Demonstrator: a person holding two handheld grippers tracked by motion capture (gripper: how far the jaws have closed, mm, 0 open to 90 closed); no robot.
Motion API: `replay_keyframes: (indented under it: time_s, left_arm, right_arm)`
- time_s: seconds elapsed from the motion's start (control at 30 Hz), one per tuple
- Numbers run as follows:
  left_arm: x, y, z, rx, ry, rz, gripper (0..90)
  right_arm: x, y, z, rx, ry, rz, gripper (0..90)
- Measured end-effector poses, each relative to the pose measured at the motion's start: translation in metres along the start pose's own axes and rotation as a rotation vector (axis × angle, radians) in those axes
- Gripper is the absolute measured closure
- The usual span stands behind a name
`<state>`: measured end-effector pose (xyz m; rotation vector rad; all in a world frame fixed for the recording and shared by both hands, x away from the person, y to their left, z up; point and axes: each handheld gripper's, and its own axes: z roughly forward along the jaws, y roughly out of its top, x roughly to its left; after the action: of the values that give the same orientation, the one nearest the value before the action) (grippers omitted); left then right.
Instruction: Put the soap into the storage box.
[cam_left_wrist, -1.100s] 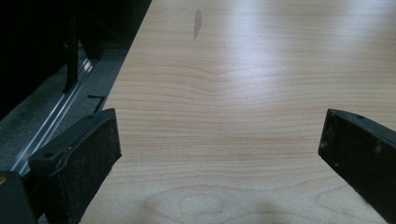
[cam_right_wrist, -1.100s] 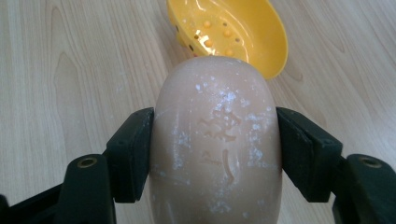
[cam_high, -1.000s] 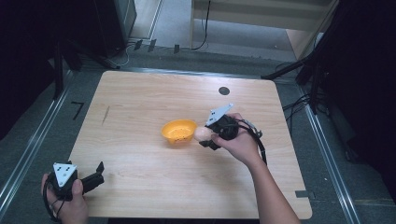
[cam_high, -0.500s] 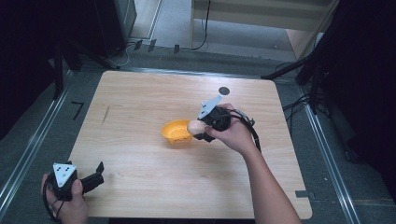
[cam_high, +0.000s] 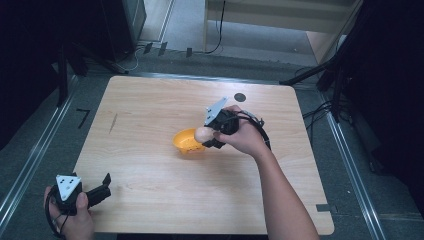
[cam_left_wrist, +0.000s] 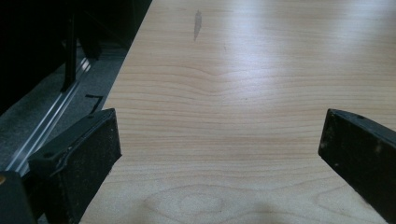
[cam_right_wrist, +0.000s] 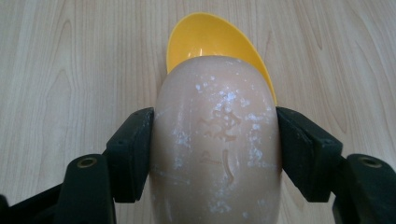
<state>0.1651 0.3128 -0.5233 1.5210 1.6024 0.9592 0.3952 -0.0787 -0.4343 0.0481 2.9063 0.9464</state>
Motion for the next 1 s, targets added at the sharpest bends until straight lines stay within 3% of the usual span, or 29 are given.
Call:
replay_keyframes:
  time_s: [0.17,0.53,1.0]
  left_arm:
    - [0.000,0.000,0.000,0.001,0.002,0.002,0.0]
    - [0.002,0.000,0.000,0.004,-0.007,-0.010,0.0]
    - [0.002,0.000,0.000,0.003,-0.015,-0.012,0.0]
  right_arm:
    - [-0.003,0.008,0.006,0.009,0.016,-0.055,33.4]
    - [-0.009,0.028,0.022,0.030,0.062,-0.117,33.3]
    - [-0.018,0.037,0.044,0.057,0.115,-0.138,33.2]
